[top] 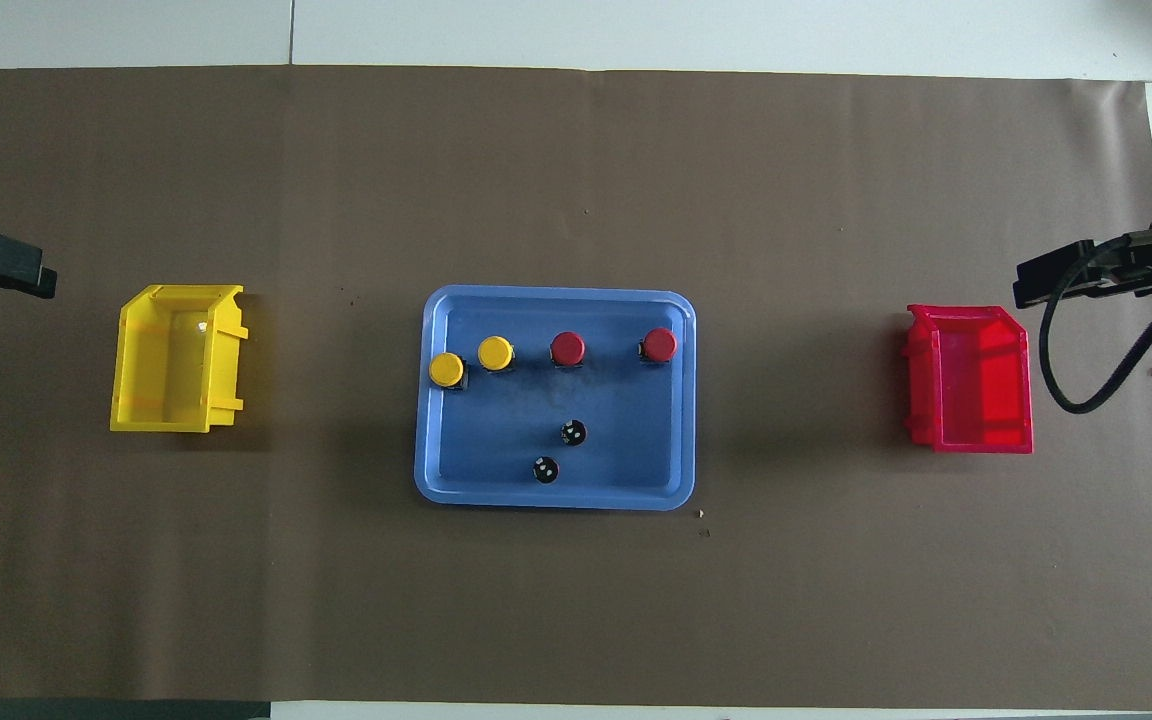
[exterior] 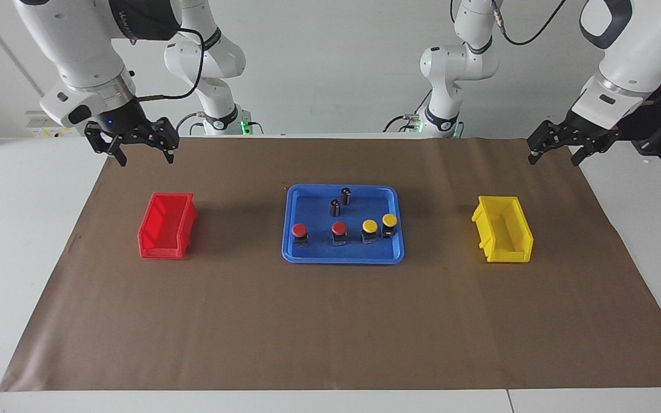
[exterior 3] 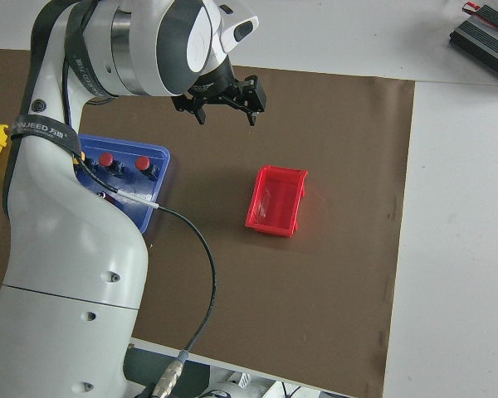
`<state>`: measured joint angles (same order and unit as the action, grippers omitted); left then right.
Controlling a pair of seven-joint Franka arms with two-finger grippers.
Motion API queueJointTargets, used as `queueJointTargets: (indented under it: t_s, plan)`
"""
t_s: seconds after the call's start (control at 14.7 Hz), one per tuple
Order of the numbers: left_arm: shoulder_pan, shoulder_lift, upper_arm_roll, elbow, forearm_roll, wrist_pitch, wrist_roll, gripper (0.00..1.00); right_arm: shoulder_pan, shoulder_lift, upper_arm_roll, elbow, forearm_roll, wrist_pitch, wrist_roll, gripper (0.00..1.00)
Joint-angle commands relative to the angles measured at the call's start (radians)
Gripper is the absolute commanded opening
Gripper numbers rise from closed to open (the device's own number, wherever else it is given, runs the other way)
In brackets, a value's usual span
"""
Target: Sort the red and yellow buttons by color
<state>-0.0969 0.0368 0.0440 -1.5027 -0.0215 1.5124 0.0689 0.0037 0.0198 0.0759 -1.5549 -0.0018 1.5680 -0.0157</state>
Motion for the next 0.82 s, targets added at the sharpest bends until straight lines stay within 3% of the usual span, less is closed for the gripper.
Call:
queueJointTargets:
  t_s: [0.0,0.34,0.54,0.75]
  plan:
    - [0.003,-0.029,0.001,-0.036,-0.011,0.015,0.008,1.00,0.093,0.054,0.016,0.016,0.055,0.052,0.164,1.00]
    - [0.003,-0.029,0.001,-0.036,-0.011,0.015,0.008,1.00,0.346,0.212,0.016,-0.042,0.037,0.346,0.462,1.00]
    - [0.003,-0.028,0.001,-0.036,-0.011,0.015,0.008,1.00,0.364,0.212,0.018,-0.218,0.025,0.559,0.477,1.00]
    - [0.003,-0.029,0.001,-0.036,-0.011,0.015,0.008,1.00,0.401,0.241,0.016,-0.246,0.023,0.595,0.480,1.00]
